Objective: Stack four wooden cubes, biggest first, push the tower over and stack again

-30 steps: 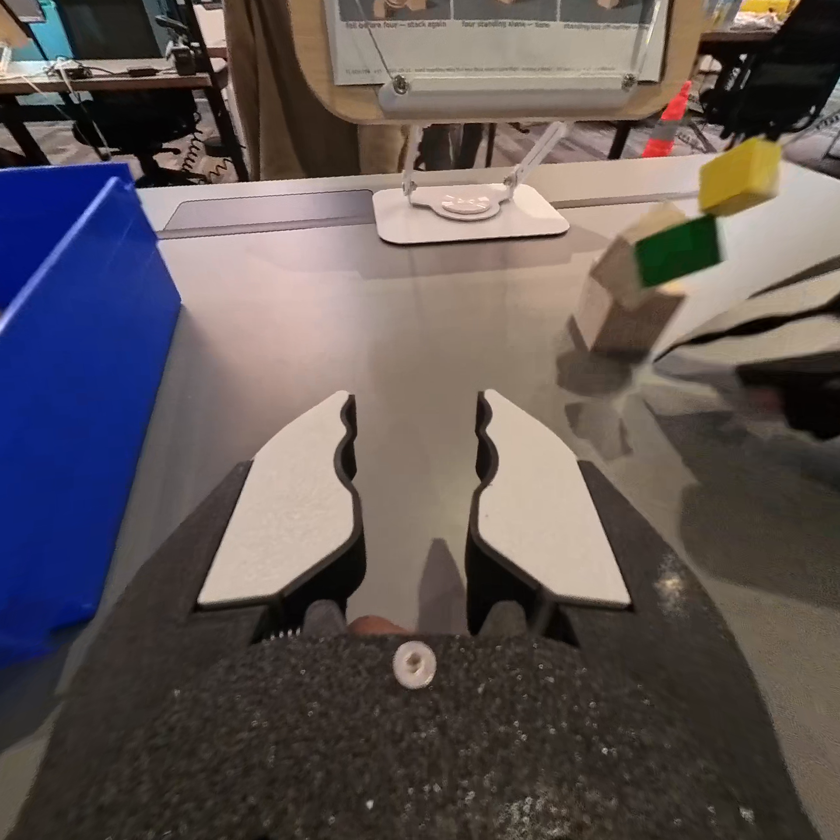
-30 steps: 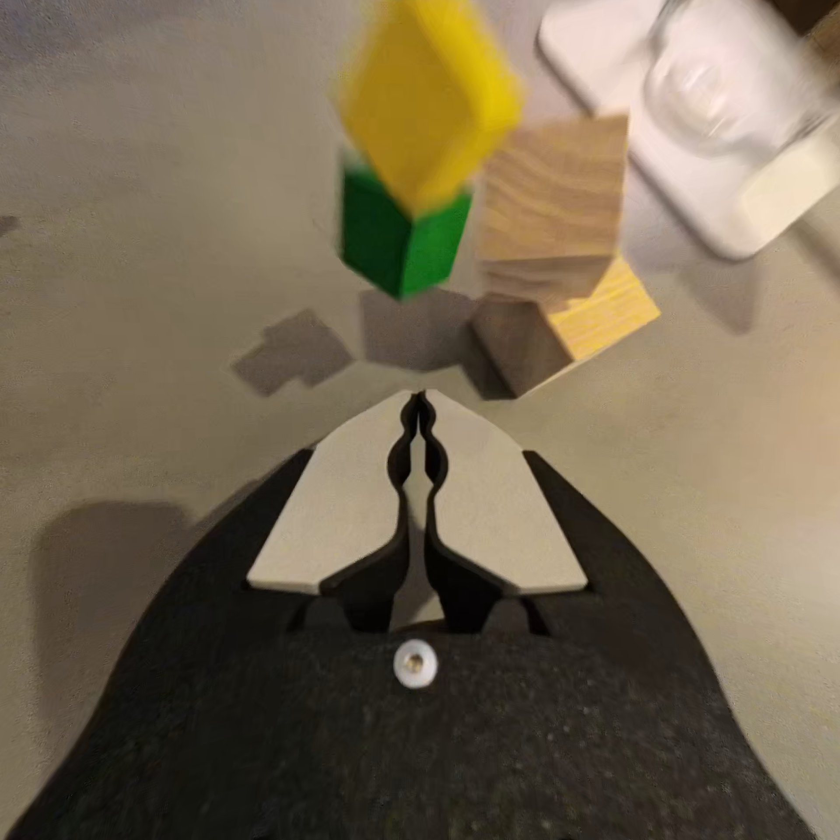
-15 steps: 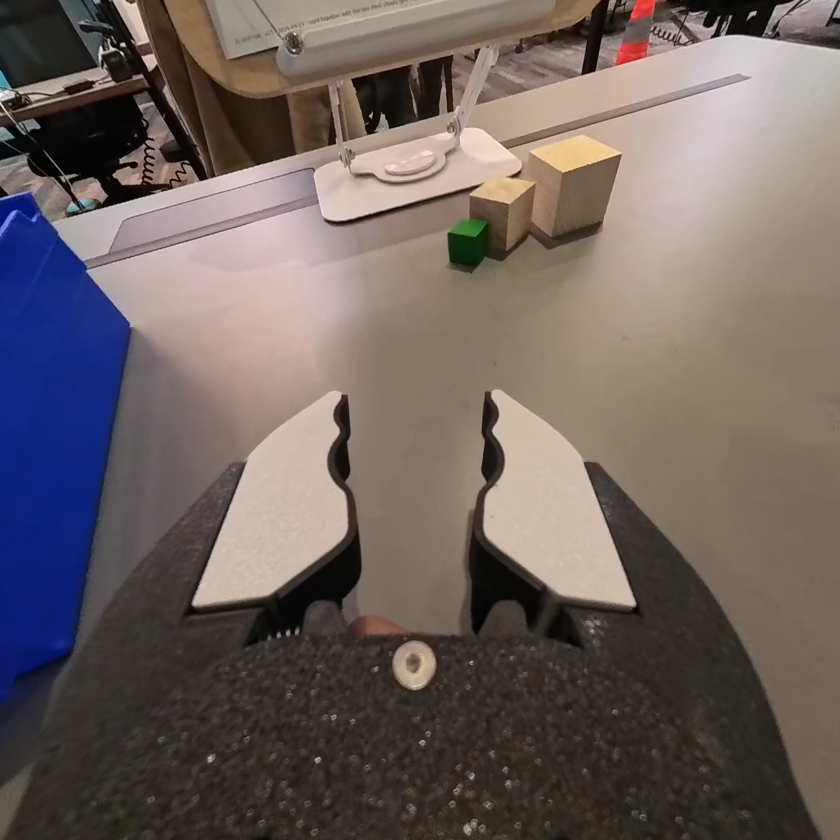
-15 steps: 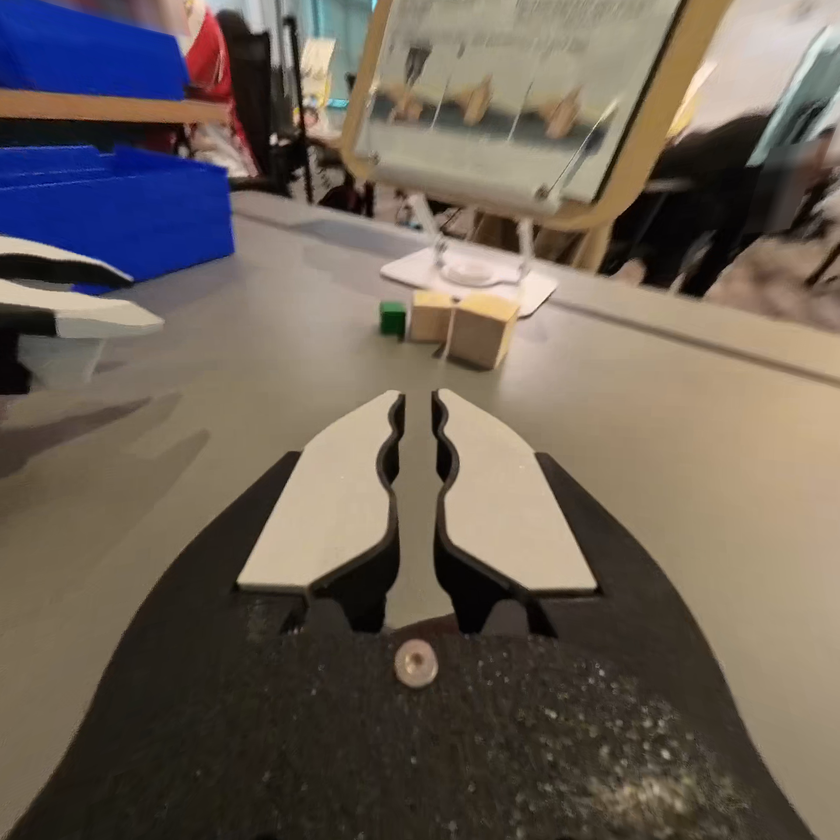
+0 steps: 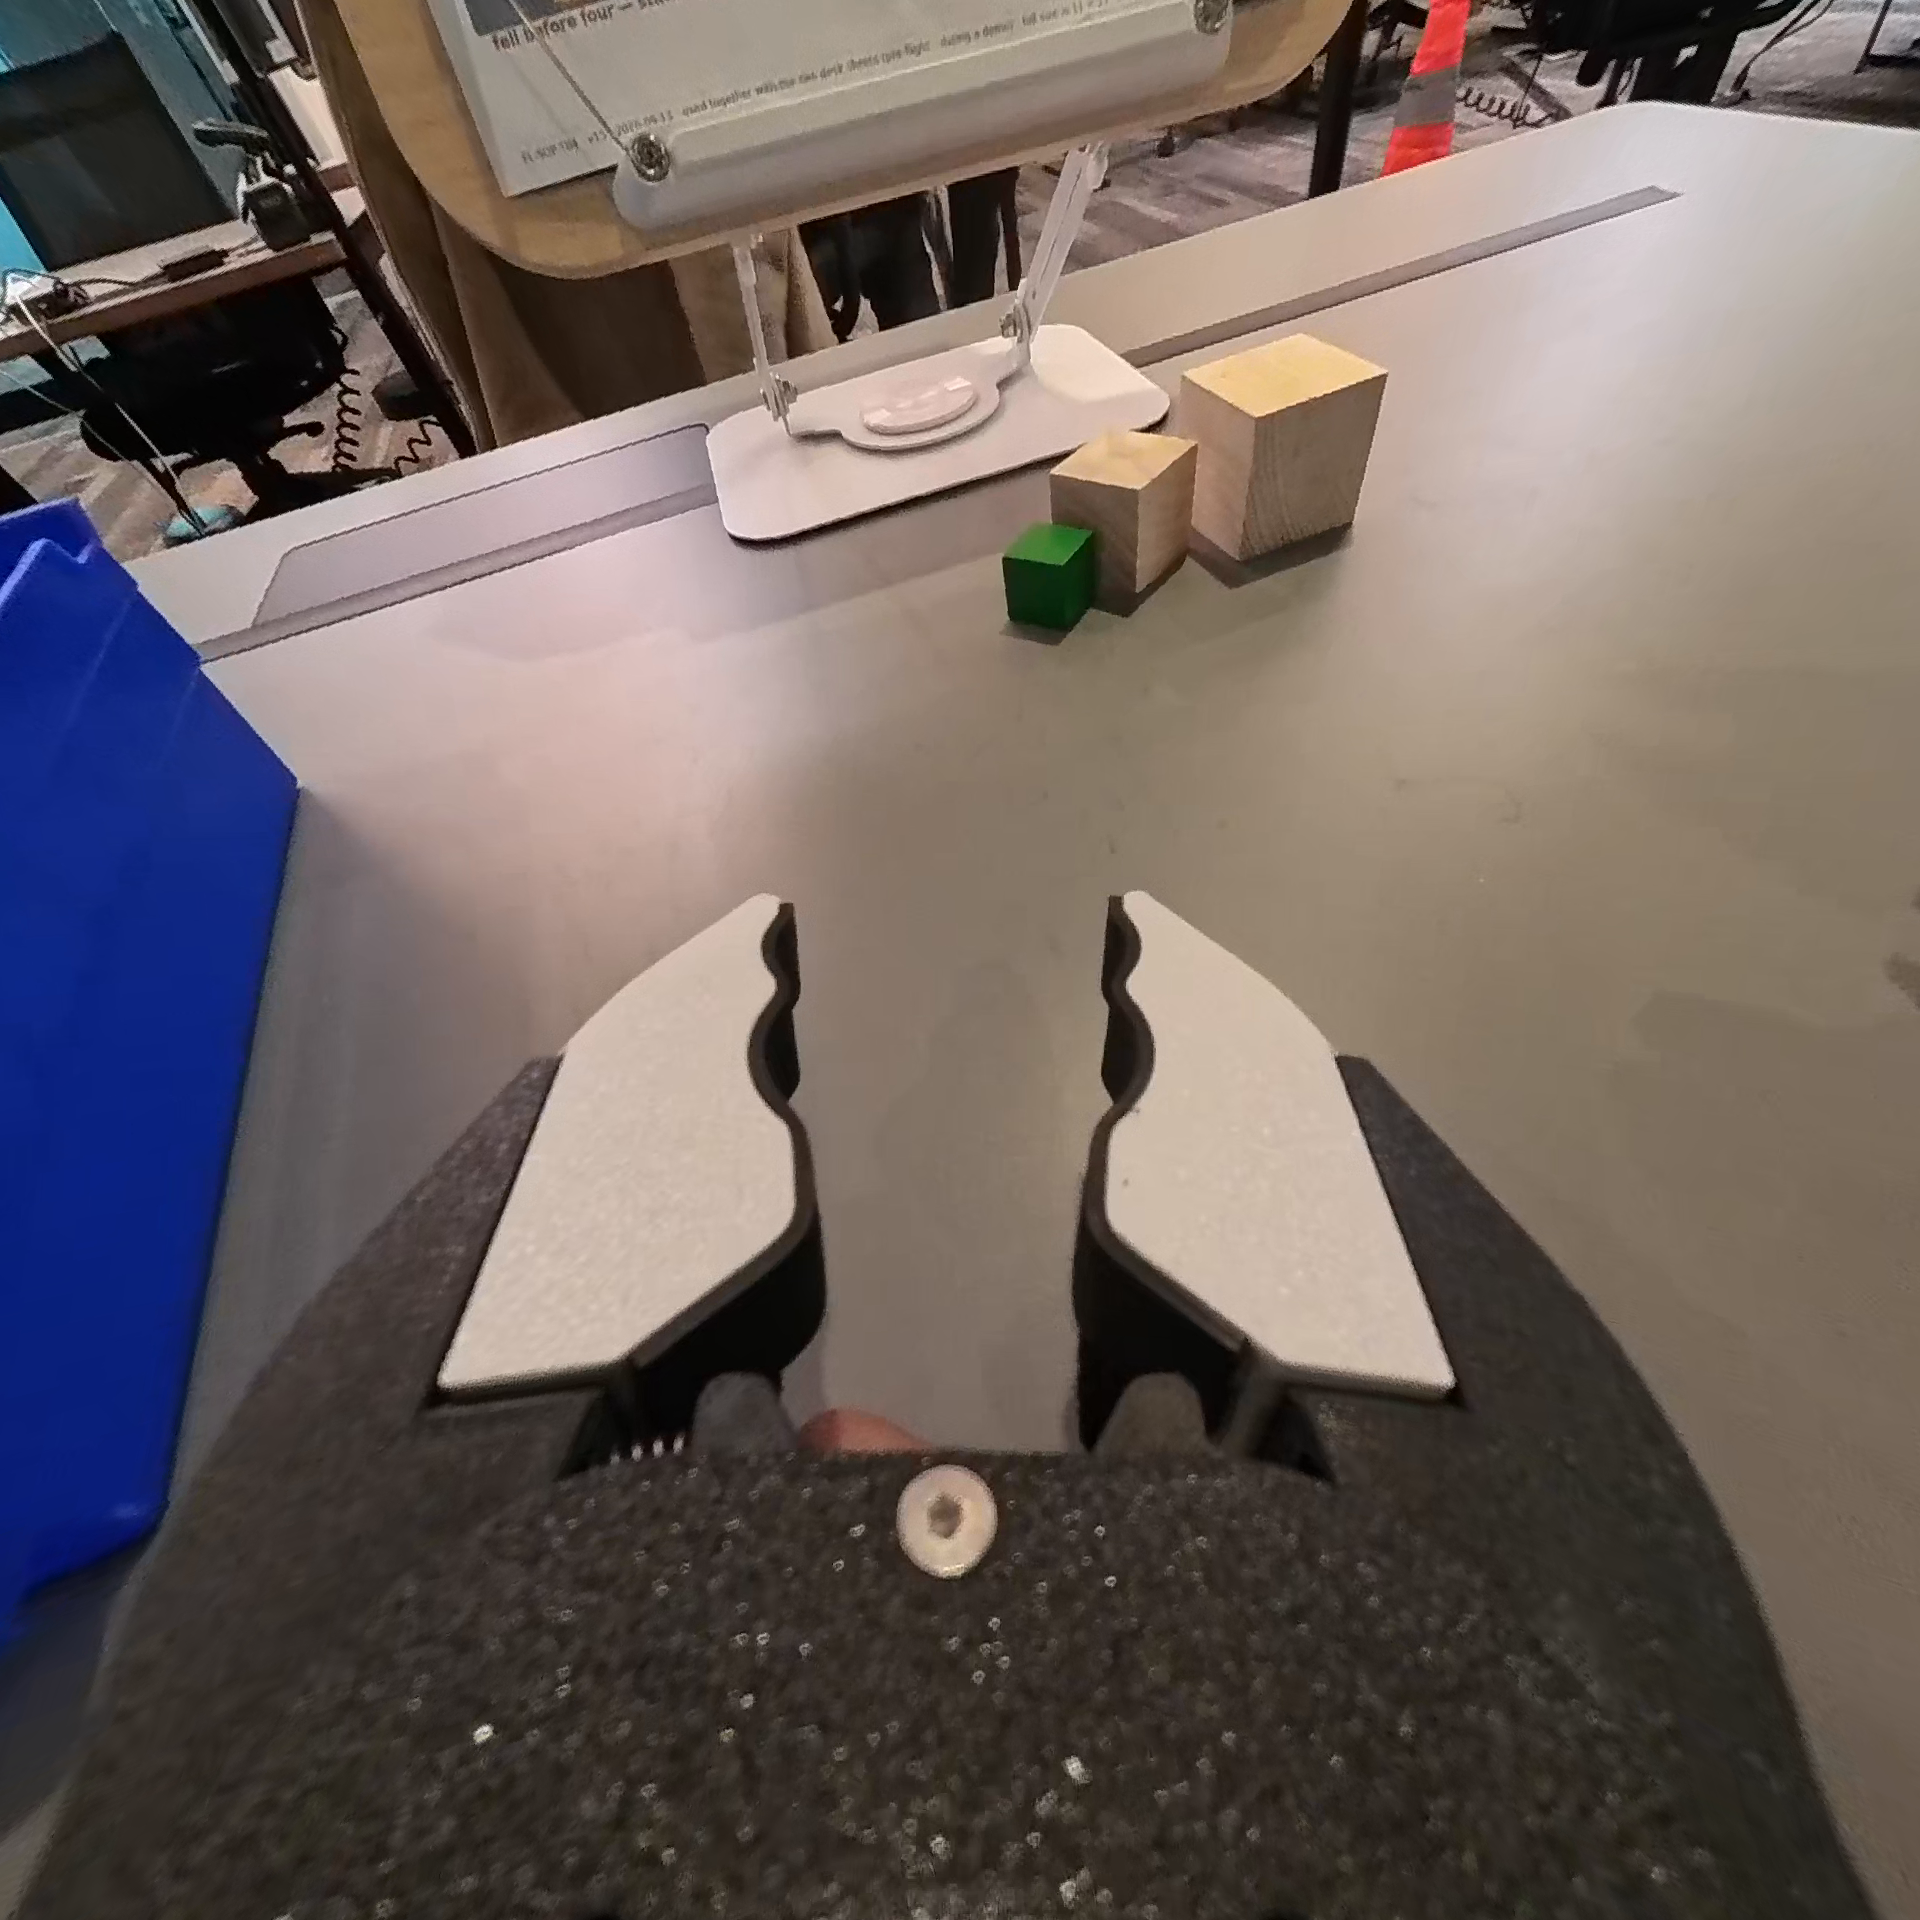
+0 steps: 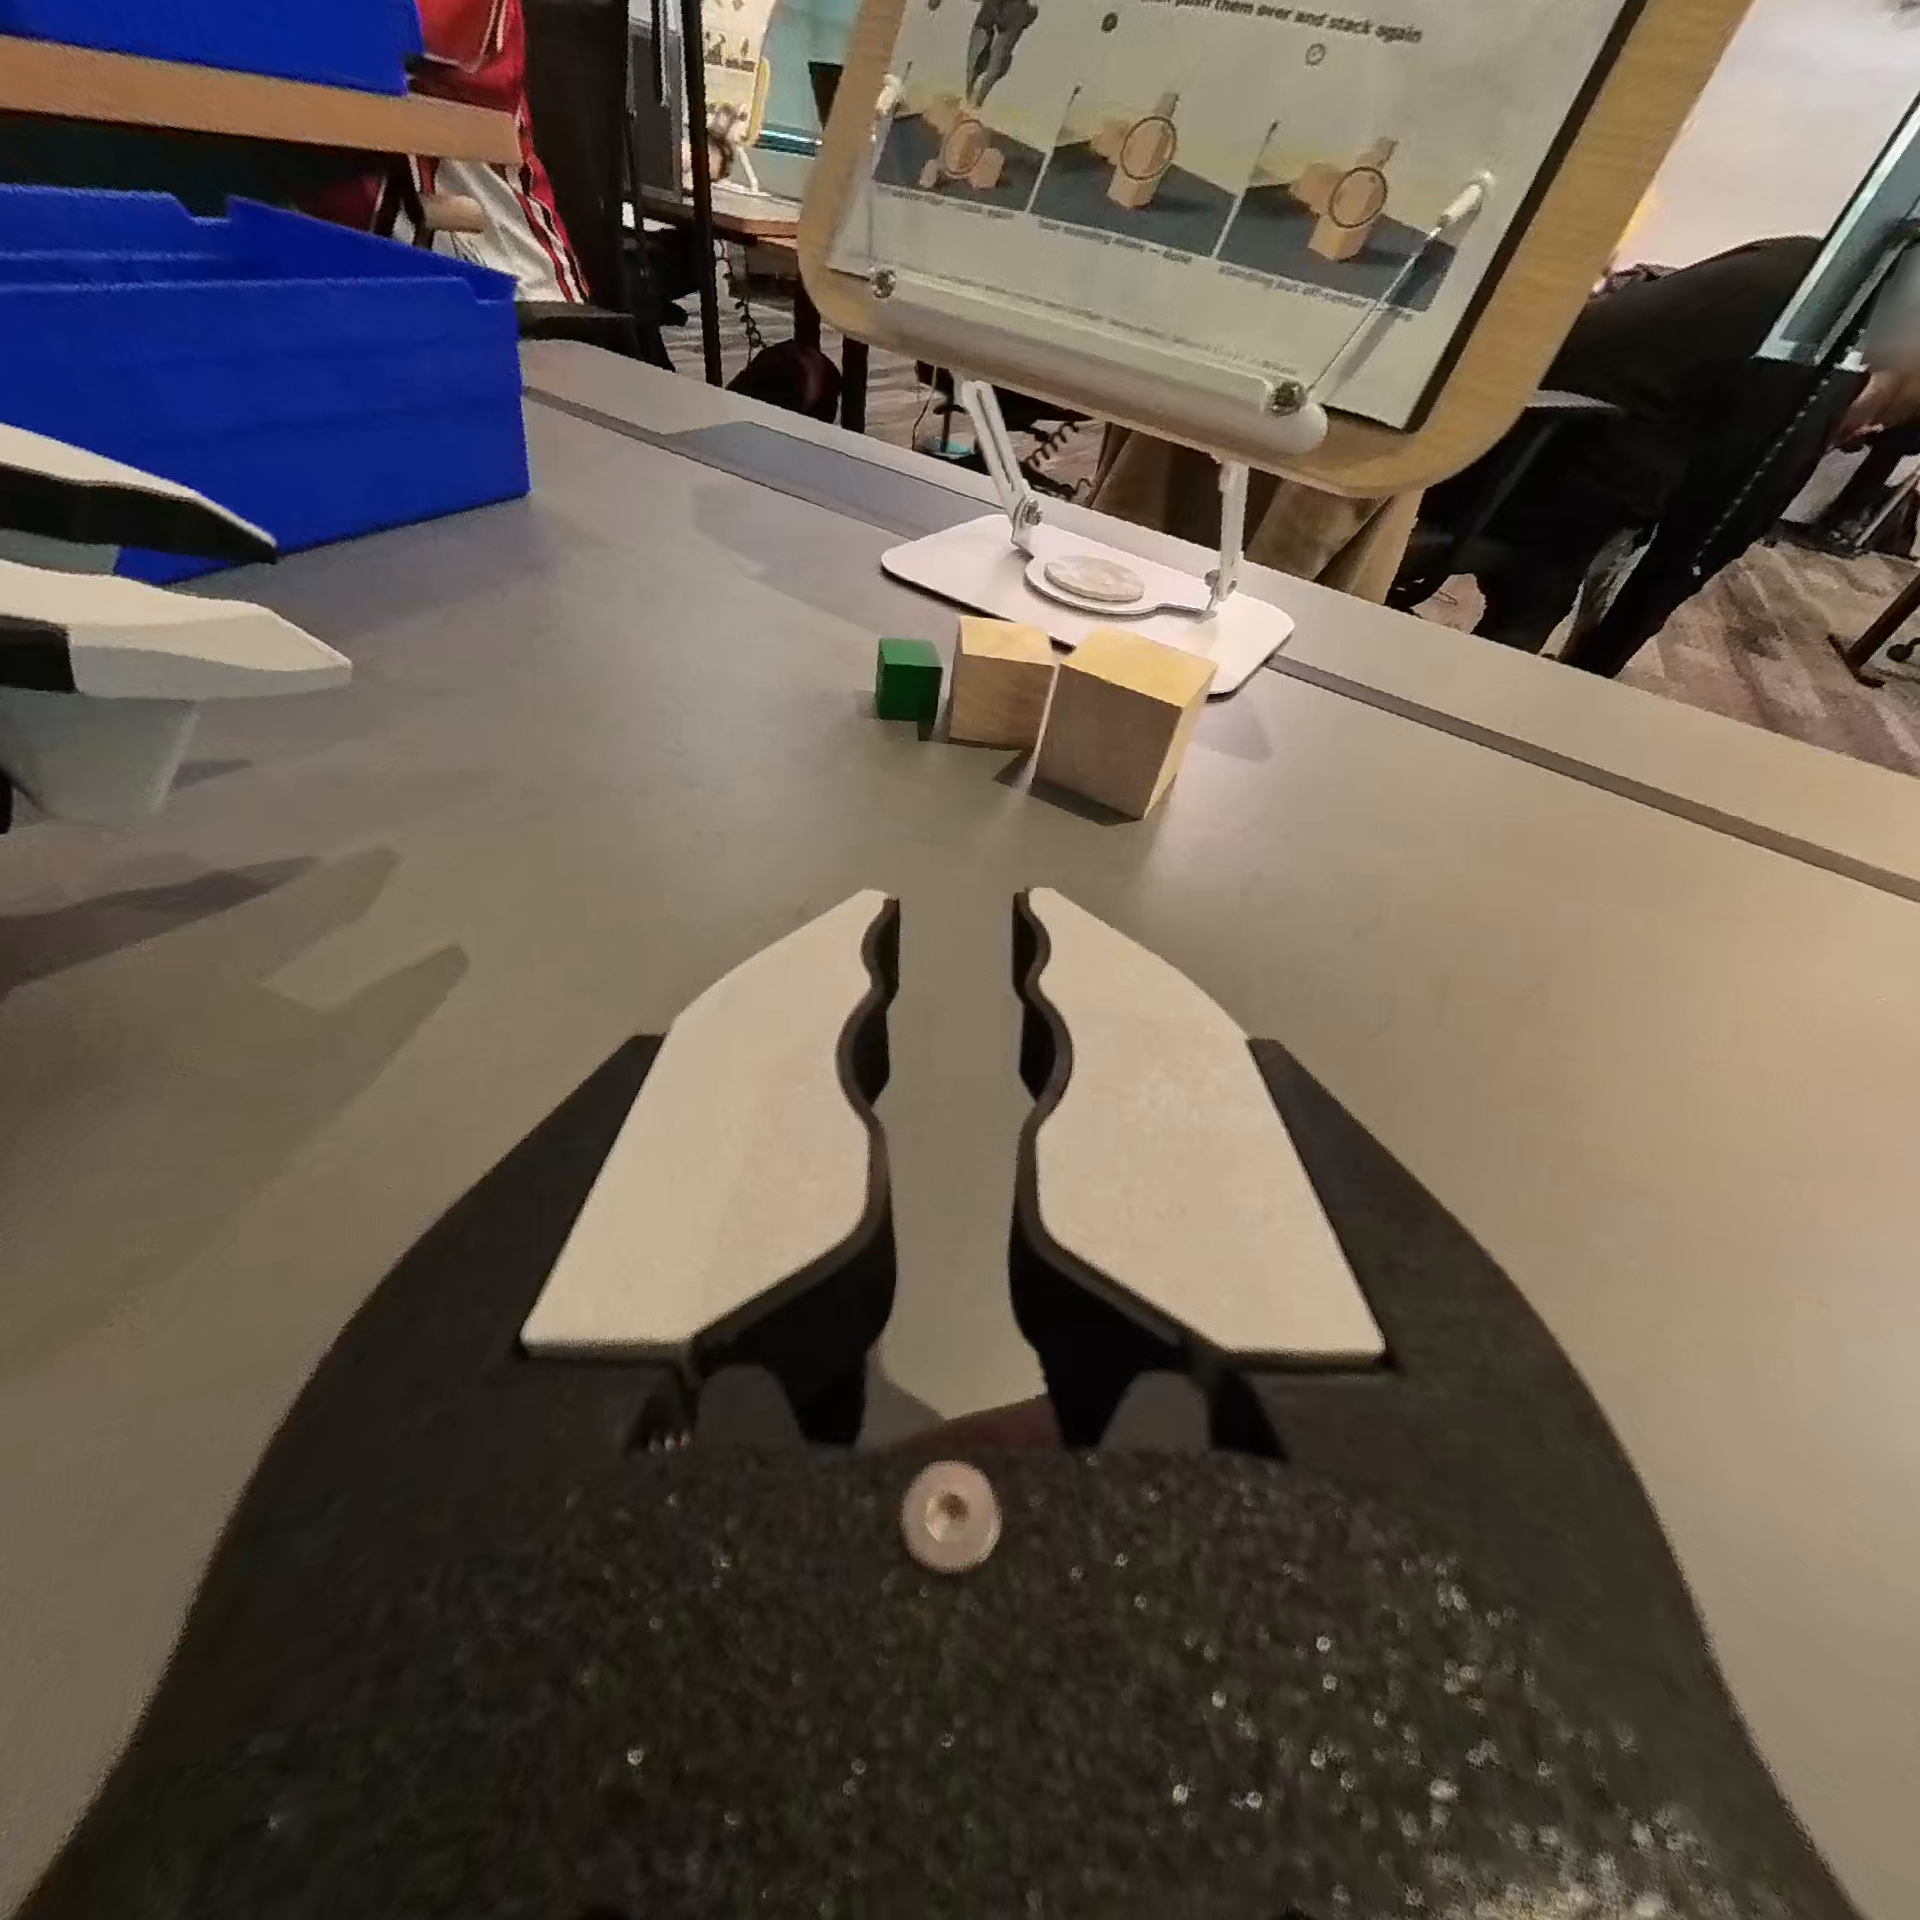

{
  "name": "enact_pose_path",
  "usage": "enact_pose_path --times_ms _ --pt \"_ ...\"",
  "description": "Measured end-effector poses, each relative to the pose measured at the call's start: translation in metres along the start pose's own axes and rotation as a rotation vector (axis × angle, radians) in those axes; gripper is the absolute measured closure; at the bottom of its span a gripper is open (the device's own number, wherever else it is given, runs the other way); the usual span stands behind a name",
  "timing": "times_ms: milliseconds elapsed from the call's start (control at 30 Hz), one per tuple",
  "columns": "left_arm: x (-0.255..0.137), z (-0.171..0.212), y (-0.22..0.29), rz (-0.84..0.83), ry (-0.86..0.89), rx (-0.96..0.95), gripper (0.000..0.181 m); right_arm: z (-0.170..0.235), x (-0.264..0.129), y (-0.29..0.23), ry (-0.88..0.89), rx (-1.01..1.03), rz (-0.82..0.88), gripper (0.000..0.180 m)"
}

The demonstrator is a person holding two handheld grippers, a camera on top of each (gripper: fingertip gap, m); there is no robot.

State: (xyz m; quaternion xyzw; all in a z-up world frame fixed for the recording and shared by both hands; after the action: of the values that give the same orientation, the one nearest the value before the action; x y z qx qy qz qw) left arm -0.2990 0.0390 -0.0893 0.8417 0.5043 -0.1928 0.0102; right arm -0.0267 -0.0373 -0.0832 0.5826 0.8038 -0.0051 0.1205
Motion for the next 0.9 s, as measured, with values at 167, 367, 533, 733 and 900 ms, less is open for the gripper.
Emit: enact_pose_path --times_ms 167,367,533,733,900 --pt "0.0001 0.0000 0.0032 -0.005 0.000 0.031 0.124 0.0000 0.0006 -0.0019 -0.007 -0.018 0.002 0.157" --pt "0.0001 0.0000 0.0025 -0.001 0.000 0.024 0.124 0.0001 0.0007 -0.0007 -0.011 -0.006 0.012 0.153" --pt "0.0006 0.0001 0.0030 0.002 -0.004 0.029 0.123 0.0001 0.0004 -0.0018 -0.013 -0.013 0.009 0.152" --pt "0.0005 0.0002 0.0034 0.003 -0.003 0.032 0.123 0.0002 0.0003 -0.0024 -0.018 -0.015 0.012 0.152" --pt "0.0007 0.0001 0.0027 0.006 -0.004 0.027 0.123 0.0002 0.0003 -0.0032 -0.019 -0.021 0.016 0.152"
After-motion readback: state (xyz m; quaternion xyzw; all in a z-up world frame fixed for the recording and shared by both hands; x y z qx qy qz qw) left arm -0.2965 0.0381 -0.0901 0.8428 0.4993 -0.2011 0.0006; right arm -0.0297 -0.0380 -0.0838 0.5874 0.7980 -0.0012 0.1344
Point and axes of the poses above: each gripper's, where its closed fingertips meet, x out along the fingers, z out of its underside, y = z × x across the jaws, the point moved 10 cm from there along -x, back along the fingers, and after that the axes turned 2 degrees about -z, right-handed, at the moved point
